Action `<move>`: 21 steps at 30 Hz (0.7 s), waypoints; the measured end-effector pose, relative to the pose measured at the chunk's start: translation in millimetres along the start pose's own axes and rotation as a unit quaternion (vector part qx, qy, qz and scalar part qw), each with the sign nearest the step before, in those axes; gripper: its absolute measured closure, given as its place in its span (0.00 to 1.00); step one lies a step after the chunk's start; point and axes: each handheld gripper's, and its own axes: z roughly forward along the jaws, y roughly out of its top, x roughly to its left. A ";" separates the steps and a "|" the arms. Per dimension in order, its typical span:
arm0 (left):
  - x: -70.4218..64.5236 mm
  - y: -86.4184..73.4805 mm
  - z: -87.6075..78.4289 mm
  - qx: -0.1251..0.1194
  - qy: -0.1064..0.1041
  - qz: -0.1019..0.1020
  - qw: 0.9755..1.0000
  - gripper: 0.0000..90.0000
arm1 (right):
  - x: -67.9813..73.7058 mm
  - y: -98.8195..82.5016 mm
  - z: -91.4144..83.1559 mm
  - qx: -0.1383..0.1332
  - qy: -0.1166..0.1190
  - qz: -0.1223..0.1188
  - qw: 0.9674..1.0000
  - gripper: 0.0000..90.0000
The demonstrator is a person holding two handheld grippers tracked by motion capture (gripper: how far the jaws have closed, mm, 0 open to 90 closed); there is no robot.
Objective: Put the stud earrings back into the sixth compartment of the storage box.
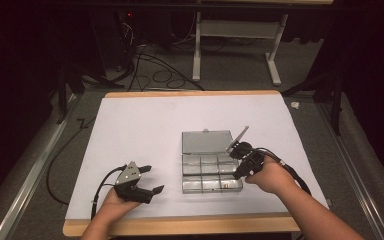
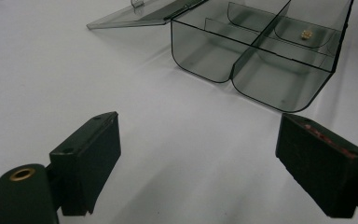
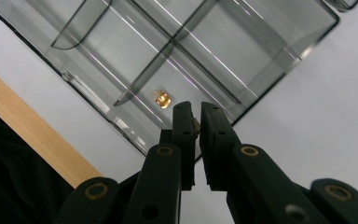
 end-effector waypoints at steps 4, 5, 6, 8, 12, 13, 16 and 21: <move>0.0 0.0 0.0 0.000 0.000 0.000 1.000 0.16 | 3.5 4.3 7.5 0.007 0.004 -0.004 1.000 0.96; 0.1 0.1 -0.2 0.001 -0.001 0.000 1.000 0.16 | 4.2 4.9 11.0 0.008 0.006 -0.005 1.000 0.96; 0.0 0.0 -0.2 0.000 -0.001 0.000 1.000 0.16 | 4.5 5.3 14.3 0.014 0.004 -0.009 1.000 0.96; 0.0 0.0 -0.2 0.000 -0.001 0.000 1.000 0.16 | 4.9 5.8 21.2 0.019 0.005 -0.012 1.000 0.96; 0.4 0.1 -0.4 0.001 -0.001 0.001 1.000 0.16 | 3.2 6.8 31.0 0.019 0.012 -0.009 1.000 0.96; 0.3 0.0 -0.2 0.000 -0.001 0.001 1.000 0.16 | 3.2 7.0 32.6 0.019 0.013 -0.007 1.000 0.96; 0.3 0.1 -0.3 0.001 -0.002 0.001 1.000 0.16 | 3.2 7.5 35.0 0.021 0.009 -0.010 1.000 0.96; 0.4 0.1 -0.3 0.001 -0.002 0.001 1.000 0.16 | 2.6 8.5 40.8 0.024 0.011 -0.010 1.000 0.95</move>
